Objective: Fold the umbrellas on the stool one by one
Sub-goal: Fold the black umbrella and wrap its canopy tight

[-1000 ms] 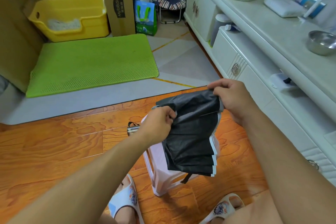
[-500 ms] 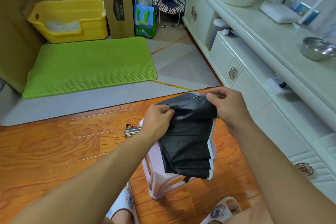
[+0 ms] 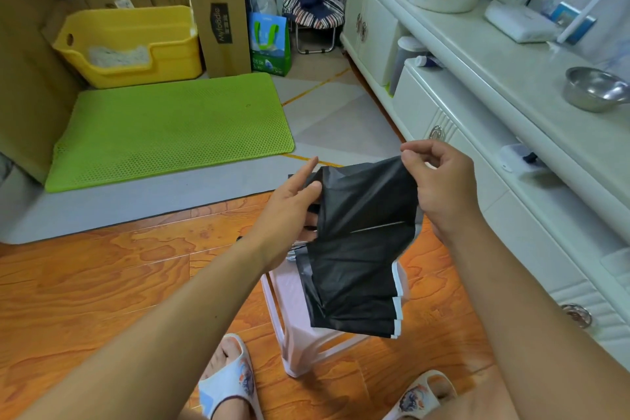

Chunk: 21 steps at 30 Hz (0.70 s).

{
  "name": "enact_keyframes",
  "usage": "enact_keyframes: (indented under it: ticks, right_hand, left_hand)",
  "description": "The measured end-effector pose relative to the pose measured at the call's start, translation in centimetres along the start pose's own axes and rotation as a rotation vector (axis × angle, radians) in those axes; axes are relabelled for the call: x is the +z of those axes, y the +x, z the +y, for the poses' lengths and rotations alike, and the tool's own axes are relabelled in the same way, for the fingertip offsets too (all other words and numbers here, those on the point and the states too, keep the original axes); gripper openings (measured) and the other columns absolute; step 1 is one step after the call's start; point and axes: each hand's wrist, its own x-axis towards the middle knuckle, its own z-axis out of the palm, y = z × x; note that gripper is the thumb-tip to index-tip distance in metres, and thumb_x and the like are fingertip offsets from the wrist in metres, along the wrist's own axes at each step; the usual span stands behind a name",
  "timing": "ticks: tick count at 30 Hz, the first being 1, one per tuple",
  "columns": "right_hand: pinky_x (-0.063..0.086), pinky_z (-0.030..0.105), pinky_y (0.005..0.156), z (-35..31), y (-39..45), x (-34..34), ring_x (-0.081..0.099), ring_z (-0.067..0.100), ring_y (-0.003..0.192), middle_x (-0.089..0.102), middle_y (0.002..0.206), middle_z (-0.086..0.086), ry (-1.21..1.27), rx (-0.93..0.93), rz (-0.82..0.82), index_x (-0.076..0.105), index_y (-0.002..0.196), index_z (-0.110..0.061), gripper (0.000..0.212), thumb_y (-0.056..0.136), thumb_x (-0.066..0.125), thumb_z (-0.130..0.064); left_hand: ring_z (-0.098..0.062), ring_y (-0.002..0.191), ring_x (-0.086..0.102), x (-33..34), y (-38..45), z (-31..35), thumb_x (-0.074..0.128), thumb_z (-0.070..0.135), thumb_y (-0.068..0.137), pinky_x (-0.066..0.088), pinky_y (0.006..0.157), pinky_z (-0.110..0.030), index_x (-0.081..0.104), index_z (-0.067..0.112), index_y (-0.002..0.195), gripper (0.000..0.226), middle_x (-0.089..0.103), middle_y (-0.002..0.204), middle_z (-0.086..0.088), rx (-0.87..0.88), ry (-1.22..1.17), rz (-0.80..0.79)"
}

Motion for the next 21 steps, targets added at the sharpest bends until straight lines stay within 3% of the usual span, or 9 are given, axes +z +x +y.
enact_keyframes:
  ticks: [3,6,11,14,16,19,21]
  right_hand:
    - [0.058,0.022,0.083,0.2,0.0,-0.1,0.067,0.006,0.09,0.073,0.094,-0.006,0.007,0.047,-0.056,0.074,0.1,-0.022,0.009,0.096,0.068,-0.017]
    - [0.054,0.012,0.073,0.0,-0.2,-0.3,0.069,0.005,0.09,0.073,0.094,-0.005,0.034,0.028,-0.069,0.074,0.103,-0.02,0.01,0.096,0.068,-0.017]
    - [0.053,0.009,0.076,-0.2,-0.4,-0.7,0.068,0.001,0.092,0.073,0.096,-0.009,-0.002,0.022,-0.136,0.073,0.103,-0.023,0.011,0.097,0.066,-0.018]
    - [0.055,0.013,0.083,-0.6,-0.4,-1.2,0.068,0.0,0.093,0.073,0.097,-0.012,0.022,-0.031,-0.089,0.074,0.104,-0.024,0.012,0.097,0.066,-0.017]
    - [0.055,0.013,0.084,-0.8,-0.5,-1.4,0.069,0.0,0.094,0.073,0.097,-0.012,0.039,-0.054,-0.103,0.073,0.104,-0.025,0.013,0.098,0.065,-0.017]
    - [0.055,0.015,0.087,-0.5,-0.6,-1.4,0.069,-0.001,0.093,0.073,0.096,-0.013,-0.008,-0.044,-0.145,0.074,0.102,-0.025,0.013,0.098,0.066,-0.016]
    - [0.053,0.011,0.085,-0.5,-0.5,-1.5,0.068,-0.002,0.093,0.073,0.097,-0.013,-0.023,-0.046,-0.14,0.075,0.103,-0.025,0.014,0.098,0.066,-0.016]
  left_hand:
    - [-0.017,0.074,0.061,-0.3,0.5,-0.3,0.053,0.014,0.104,0.05,0.062,-0.027,0.053,0.033,0.14,0.041,0.067,0.089,-0.002,0.016,-0.039,0.125]
    - [-0.017,0.074,0.06,-0.6,0.7,-0.8,0.064,0.008,0.097,0.051,0.075,-0.034,0.06,0.018,0.134,0.038,0.066,0.084,-0.007,0.08,0.014,0.238]
    - [-0.017,0.072,0.053,-0.8,0.2,-0.6,0.066,-0.002,0.092,0.046,0.073,-0.033,0.072,0.019,0.11,0.028,0.057,0.07,0.0,0.245,0.137,0.277]
    - [-0.011,0.07,0.055,-0.9,0.0,-0.5,0.065,0.0,0.092,0.05,0.076,-0.033,0.074,0.025,0.094,0.027,0.058,0.067,0.01,0.379,0.272,0.311]
    - [-0.01,0.07,0.054,-1.1,-0.1,-0.3,0.066,0.002,0.093,0.048,0.075,-0.029,0.074,0.027,0.1,0.026,0.058,0.07,0.009,0.384,0.29,0.262]
    - [-0.009,0.068,0.048,-1.2,0.1,-0.5,0.074,0.014,0.091,0.042,0.069,-0.024,0.067,0.025,0.121,0.033,0.051,0.072,0.005,0.255,0.284,0.176]
    - [-0.009,0.063,0.046,-1.3,0.1,-0.7,0.075,0.012,0.09,0.039,0.063,-0.022,0.072,0.02,0.115,0.026,0.049,0.067,0.006,0.207,0.287,0.185]
